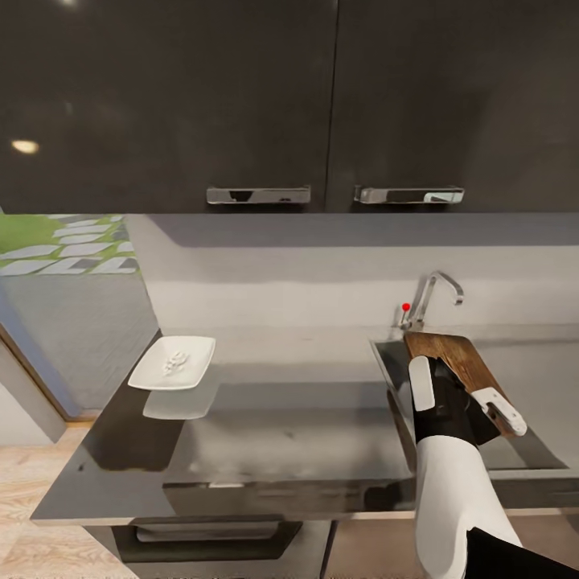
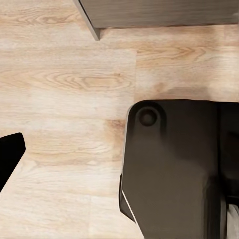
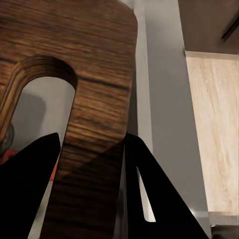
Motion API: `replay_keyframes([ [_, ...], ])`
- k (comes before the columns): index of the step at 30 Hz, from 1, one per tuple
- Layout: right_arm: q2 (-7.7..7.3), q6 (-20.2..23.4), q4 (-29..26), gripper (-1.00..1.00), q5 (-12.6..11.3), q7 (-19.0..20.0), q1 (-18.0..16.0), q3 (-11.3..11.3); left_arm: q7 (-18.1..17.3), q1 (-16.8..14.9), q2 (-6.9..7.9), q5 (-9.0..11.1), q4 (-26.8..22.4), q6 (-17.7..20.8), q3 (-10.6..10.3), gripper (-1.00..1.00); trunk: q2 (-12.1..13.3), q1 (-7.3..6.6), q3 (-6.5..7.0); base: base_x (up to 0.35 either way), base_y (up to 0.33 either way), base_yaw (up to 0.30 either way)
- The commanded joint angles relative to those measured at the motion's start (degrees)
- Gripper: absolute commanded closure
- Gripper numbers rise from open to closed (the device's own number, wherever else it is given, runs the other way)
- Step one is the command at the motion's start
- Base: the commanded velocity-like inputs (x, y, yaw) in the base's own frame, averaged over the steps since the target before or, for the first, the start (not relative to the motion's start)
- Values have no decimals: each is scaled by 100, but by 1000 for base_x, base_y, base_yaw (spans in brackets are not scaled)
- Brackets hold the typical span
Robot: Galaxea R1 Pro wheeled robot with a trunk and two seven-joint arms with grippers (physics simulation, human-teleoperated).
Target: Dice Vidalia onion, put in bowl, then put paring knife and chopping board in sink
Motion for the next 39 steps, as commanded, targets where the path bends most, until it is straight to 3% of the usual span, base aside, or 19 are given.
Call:
replay_keyframes([
  [1,4,59,7,100,-4,-15,-7,-9,26,-1,6,59,-7,-15,-49,-100,-13,4,-21,7,0,0],
  [21,4,32,223,100,27,155,0,-10,27,-1,6,59,-3,-15,-49,-100,-13,4,-204,9,-113,0],
  [25,4,27,520,100,19,162,0,-10,29,-1,6,59,-3,-15,-49,-100,-13,4,-241,89,-182,0],
  [39,4,23,805,100,20,354,0,-10,27,-1,6,61,-3,-15,-49,-100,-13,4,-370,8,-16,0],
])
